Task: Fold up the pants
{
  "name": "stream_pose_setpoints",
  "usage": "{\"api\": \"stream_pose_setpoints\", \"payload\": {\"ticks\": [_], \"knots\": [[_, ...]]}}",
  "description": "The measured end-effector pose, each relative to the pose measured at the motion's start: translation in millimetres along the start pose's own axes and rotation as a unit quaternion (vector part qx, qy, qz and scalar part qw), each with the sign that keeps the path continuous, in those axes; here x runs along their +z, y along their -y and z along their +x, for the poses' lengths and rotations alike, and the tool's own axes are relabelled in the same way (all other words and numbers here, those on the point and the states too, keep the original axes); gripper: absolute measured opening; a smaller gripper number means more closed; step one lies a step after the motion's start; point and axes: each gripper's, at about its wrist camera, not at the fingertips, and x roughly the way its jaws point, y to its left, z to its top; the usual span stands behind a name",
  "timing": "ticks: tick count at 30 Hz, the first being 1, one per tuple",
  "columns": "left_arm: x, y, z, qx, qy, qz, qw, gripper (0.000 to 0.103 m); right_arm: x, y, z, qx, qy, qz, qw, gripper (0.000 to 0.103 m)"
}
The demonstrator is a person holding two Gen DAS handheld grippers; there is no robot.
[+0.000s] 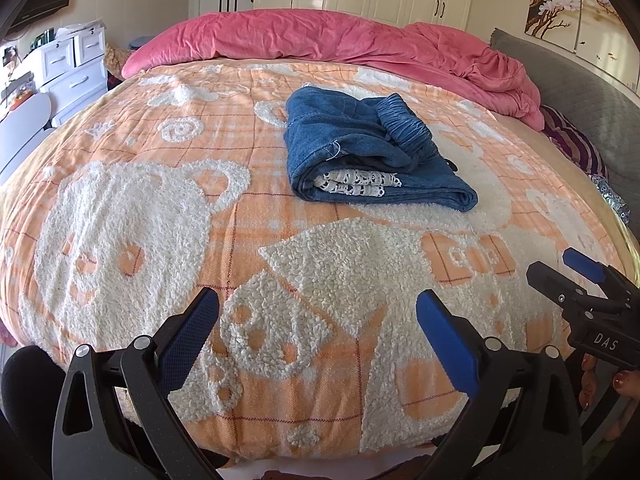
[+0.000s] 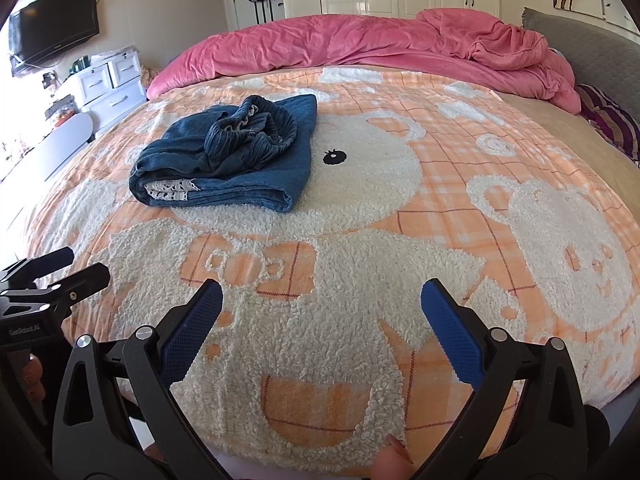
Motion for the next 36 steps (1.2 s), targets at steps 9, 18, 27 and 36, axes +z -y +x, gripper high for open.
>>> {"api": "stream_pose_setpoints", "payload": {"ticks": [9, 18, 27, 36], "knots": [[0, 1, 0, 0.006, -0.005, 0.003, 1.0000, 0.099, 1, 0, -2, -0.007, 0.000, 0.000, 1.000, 0.094], [1, 3, -1, -0.006, -0.012, 0.007, 0.9999, 0.099, 2, 2, -1, -0.010, -0.003, 0.004, 1.000, 0.094], [6, 3, 2, -0.037, -0.023, 0.005, 0.9991, 0.099, 2, 8, 3, -0.009, -0.008, 0.015, 1.000, 0.094], [61, -62, 6, 0.024, -0.003, -0.055, 0.9982, 0.099, 27, 78, 9, -0.060, 0.000, 0.074, 0.995, 0.094]]}}
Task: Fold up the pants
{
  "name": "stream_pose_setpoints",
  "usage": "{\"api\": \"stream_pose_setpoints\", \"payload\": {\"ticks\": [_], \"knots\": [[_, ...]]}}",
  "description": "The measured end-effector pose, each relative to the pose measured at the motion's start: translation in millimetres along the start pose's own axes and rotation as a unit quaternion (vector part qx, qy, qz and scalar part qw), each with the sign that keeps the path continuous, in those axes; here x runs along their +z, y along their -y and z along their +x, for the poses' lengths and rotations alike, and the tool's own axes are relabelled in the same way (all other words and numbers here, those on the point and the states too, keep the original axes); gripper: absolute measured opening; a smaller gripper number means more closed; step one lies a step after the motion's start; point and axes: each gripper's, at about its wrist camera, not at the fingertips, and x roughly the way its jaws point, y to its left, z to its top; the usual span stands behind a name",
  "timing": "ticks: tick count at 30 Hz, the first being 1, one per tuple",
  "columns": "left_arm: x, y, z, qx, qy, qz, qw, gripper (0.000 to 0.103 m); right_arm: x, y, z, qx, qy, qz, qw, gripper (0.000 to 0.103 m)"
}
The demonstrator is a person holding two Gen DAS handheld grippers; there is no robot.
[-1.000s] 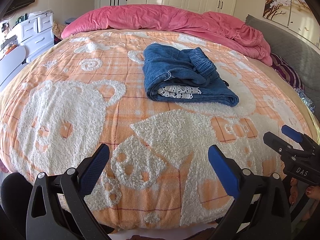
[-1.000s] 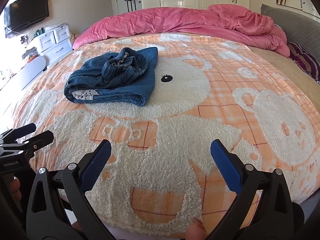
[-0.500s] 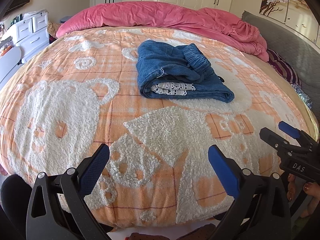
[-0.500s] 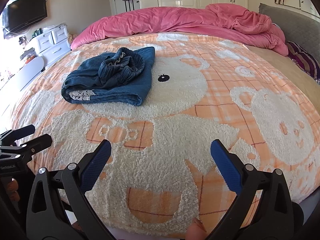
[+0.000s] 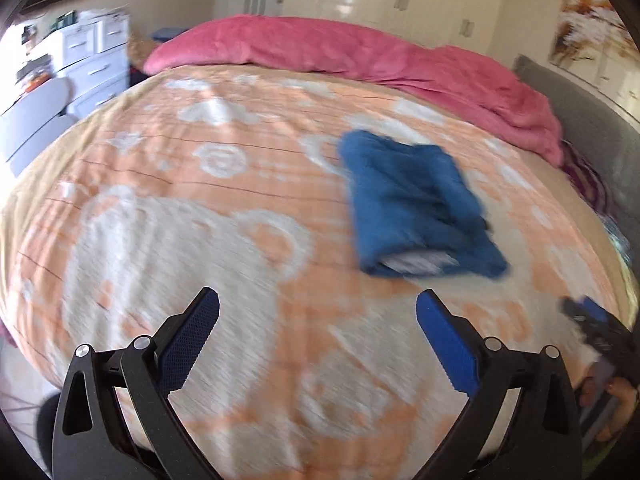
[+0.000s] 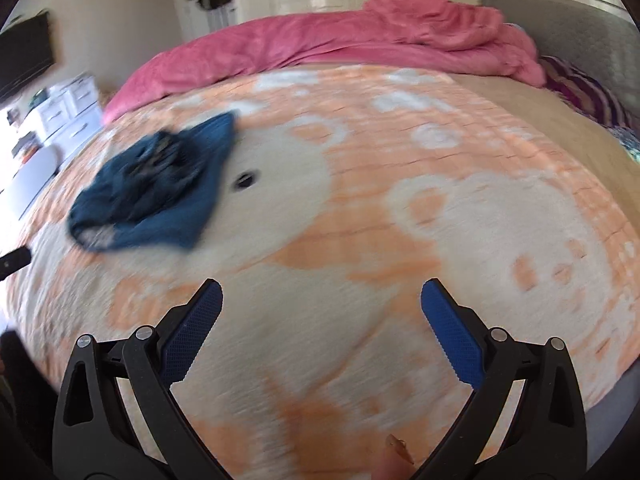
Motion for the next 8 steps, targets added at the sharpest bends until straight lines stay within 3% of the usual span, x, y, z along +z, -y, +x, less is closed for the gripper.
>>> {"api": "stream_pose_setpoints", "payload": {"ticks": [4, 8], "knots": [[44, -58, 41, 0.067, -0.023, -0.044, 0.9965, 0.099, 44, 76, 12, -0.069, 0.009, 0.051, 0.996, 0.094], [81, -121, 84, 0.146, -0.032, -0.079, 0.9856, 0.099, 82, 151, 44, -0.142, -0.020, 0.085, 0.986, 0.094]]}}
